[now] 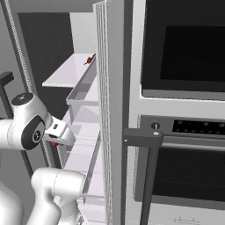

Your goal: Take the strawberry from the fridge and place it on top of the pancake, located on the dining counter.

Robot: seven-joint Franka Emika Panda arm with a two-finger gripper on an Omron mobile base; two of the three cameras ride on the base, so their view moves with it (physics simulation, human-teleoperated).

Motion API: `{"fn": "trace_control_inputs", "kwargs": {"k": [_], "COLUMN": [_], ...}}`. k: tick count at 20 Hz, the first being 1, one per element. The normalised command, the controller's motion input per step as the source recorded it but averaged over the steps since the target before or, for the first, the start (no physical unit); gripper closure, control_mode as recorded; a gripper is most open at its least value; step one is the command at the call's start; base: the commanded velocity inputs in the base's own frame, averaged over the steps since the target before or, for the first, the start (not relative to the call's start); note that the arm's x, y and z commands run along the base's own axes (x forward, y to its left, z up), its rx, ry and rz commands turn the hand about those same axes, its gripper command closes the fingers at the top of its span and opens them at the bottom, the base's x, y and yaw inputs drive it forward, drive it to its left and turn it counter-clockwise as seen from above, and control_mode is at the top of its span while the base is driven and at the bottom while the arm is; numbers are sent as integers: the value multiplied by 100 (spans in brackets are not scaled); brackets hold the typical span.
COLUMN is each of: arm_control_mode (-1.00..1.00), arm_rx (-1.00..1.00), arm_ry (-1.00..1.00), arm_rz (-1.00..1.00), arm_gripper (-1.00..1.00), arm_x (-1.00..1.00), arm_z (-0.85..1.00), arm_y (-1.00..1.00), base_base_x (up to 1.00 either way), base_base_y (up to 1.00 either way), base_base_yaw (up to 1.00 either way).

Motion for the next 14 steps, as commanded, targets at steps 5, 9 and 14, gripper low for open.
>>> {"fn": "trace_control_inputs", "kwargs": {"k": [5,9,14], "arm_control_mode": [-100,-100,100], "arm_rx": [0,0,0], "arm_ry": [0,0,0], "arm_rz": [0,0,0], "arm_gripper": [100,100,100], "arm_x": [0,-3,-16], "arm_z": [0,0,0], "arm_y": [0,0,12], "base_base_x": [0,0,-50], "base_base_y": [0,0,22], "base_base_yaw": [0,0,-2]}}
